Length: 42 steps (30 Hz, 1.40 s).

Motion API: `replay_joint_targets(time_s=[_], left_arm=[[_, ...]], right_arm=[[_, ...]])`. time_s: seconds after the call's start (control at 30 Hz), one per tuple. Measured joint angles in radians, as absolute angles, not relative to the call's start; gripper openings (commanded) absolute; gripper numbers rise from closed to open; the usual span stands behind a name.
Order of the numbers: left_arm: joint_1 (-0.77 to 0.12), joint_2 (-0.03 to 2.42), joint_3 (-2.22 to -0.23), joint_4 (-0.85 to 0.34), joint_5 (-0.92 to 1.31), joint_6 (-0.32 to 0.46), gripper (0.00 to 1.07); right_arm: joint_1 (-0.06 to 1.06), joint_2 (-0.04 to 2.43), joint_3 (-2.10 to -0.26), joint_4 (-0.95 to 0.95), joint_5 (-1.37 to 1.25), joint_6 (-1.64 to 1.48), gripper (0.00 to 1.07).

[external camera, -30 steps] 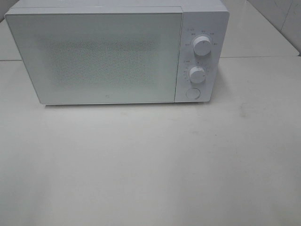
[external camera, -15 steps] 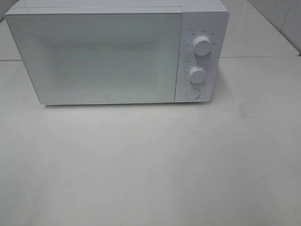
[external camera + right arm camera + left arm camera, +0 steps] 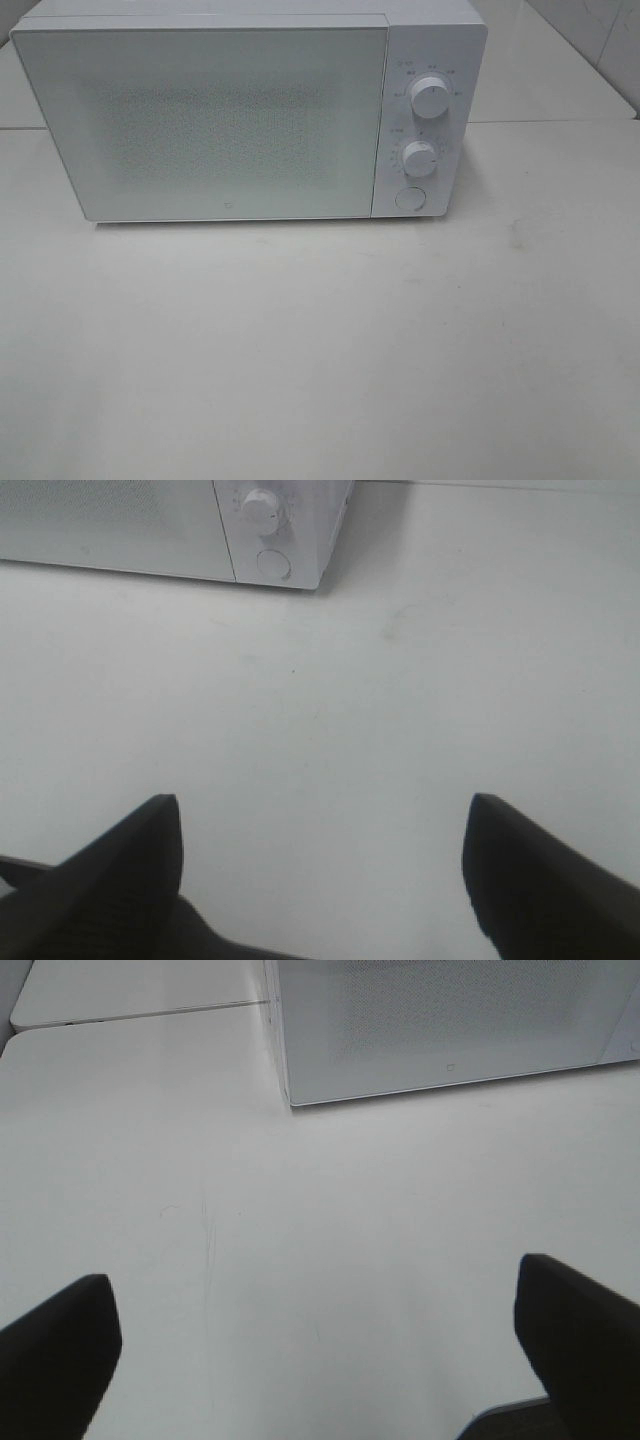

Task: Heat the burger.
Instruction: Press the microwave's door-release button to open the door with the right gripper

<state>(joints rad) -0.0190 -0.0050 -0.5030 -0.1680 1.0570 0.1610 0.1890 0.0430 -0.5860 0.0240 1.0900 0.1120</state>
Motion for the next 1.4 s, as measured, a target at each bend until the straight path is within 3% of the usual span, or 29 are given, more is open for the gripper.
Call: replay_joint_targets(time_s=[0.57, 1.4], left_arm=[[-0.019, -0.005, -0.503, -0.168, 1.057, 0.161, 1.01], [-0.019, -0.005, -0.503, -0.168, 1.057, 0.161, 1.01]], right_arm=[[0.152, -0.004, -0.510, 0.000, 1.056, 0.111, 0.75], [0.152, 0.069, -0.535, 0.006, 0.982, 0.111, 0.75]])
